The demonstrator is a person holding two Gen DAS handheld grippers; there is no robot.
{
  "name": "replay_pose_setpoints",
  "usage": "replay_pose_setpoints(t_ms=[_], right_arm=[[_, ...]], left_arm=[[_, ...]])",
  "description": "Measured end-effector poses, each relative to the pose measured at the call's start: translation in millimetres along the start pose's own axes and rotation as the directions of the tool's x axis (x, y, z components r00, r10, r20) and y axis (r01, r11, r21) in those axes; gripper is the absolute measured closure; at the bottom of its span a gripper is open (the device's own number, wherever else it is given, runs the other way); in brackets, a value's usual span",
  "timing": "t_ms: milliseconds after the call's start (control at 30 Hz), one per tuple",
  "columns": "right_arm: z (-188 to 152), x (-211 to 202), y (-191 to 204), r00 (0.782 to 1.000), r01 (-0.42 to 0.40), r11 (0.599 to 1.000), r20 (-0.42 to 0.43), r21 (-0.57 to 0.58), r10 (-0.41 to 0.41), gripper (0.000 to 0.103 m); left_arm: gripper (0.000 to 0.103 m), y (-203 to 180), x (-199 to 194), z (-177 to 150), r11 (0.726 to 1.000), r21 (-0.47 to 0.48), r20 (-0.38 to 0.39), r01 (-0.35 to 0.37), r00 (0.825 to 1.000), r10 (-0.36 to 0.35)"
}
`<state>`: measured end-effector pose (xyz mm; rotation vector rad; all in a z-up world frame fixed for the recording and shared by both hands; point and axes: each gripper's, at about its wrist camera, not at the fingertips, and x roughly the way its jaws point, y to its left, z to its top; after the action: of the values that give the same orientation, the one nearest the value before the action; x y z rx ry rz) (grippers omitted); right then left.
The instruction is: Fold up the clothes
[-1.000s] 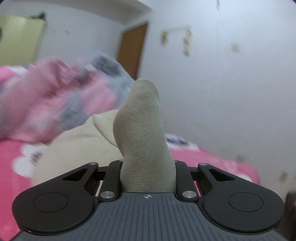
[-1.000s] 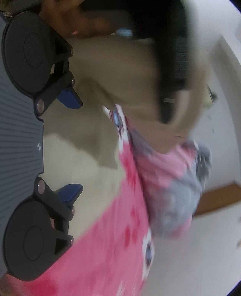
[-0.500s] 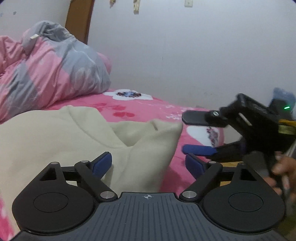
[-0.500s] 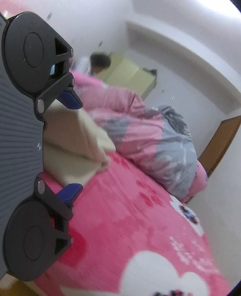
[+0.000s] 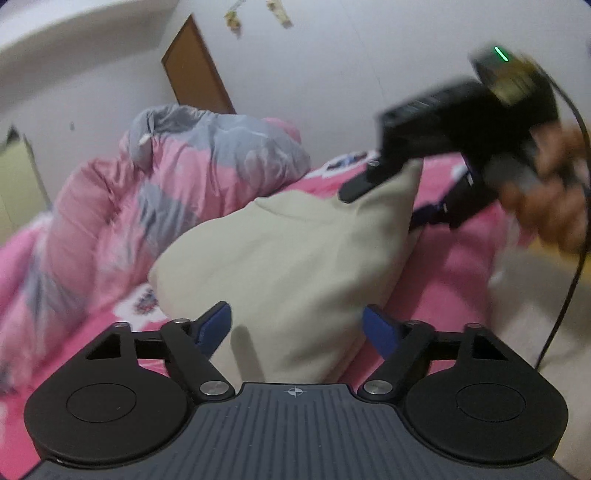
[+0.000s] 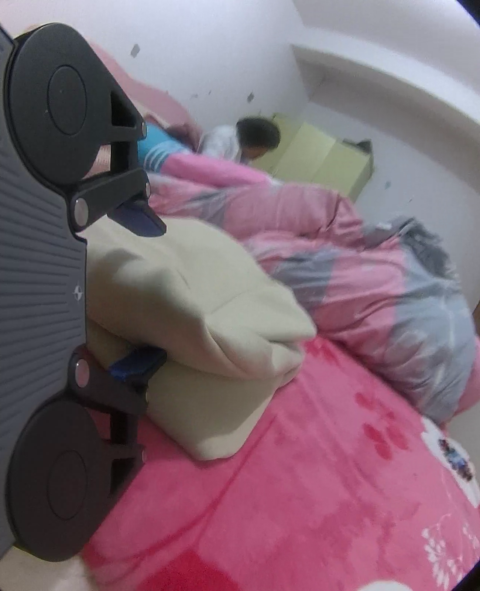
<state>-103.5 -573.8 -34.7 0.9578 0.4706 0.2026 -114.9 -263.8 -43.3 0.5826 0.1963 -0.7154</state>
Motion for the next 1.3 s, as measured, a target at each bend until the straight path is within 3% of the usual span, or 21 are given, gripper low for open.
replay_pose_setpoints(t_ms=[100, 133, 233, 433, 567, 633, 733, 967, 1067, 1167, 1200, 1300], right_arm=[[2, 14, 6, 0.999, 0.028, 0.999, -0.027, -0.019, -0.028, 0.043], [3, 17, 6, 0.999, 0.036, 0.999, -0.028, -0.024, -0.036, 0.046], [7, 28, 9, 0.999, 0.036, 0.999, -0.032, -0.038, -0.037, 0.074], [8, 47, 27, 0.997, -0.076, 0.992, -0.020, -0.100, 0.074, 0.078], [-1, 48, -9, 0.997, -0.073, 0.997, -0.004, -0.021, 0.073, 0.085], [-3, 44, -21, 0.994, -0.107, 0.994, 0.005, 0.025, 0.106, 0.084], [1, 39, -10, 0.995, -0.095, 0.995, 0.008, -0.039, 0.096, 0.083], [5, 29, -25, 0.997, -0.078, 0.996, 0.025, -0.044, 0.080, 0.084], [6, 28, -37, 0.994, -0.111, 0.994, 0.013, -0.004, 0.111, 0.084], [11, 18, -40, 0.993, -0.119, 0.993, 0.016, 0.016, 0.119, 0.074], [13, 10, -42, 0.994, -0.101, 0.995, 0.035, 0.013, 0.101, 0.068], [21, -21, -53, 0.992, -0.025, 0.999, 0.128, 0.038, 0.020, 0.064]], left_arm=[[0.039, -9, 0, -5, 0.997, 0.051, 0.011, -0.055, 0.998, 0.055], [0.045, -10, -1, -5, 0.997, 0.046, 0.018, -0.061, 0.998, 0.060], [0.058, -11, -5, -6, 0.996, 0.038, 0.016, -0.083, 0.996, 0.082], [0.063, -11, -4, -7, 0.992, 0.066, -0.036, -0.111, 0.993, 0.114], [0.064, -13, 0, -4, 0.992, 0.096, -0.057, -0.086, 0.994, 0.091], [0.063, -13, 1, -2, 0.993, 0.093, -0.068, -0.068, 0.995, 0.075], [0.064, -13, 4, 1, 0.994, 0.104, -0.079, -0.044, 0.996, 0.052], [0.063, -16, 14, 2, 0.992, 0.128, -0.082, -0.006, 0.996, 0.017], [0.063, -14, 14, 1, 0.992, 0.124, -0.081, 0.005, 0.997, 0.005], [0.063, -10, 14, 1, 0.994, 0.109, -0.082, 0.014, 0.997, -0.005], [0.063, -9, 14, 1, 0.995, 0.101, -0.081, 0.015, 0.997, -0.007], [0.062, -8, 12, 0, 0.997, 0.075, -0.075, 0.018, 0.997, -0.012]])
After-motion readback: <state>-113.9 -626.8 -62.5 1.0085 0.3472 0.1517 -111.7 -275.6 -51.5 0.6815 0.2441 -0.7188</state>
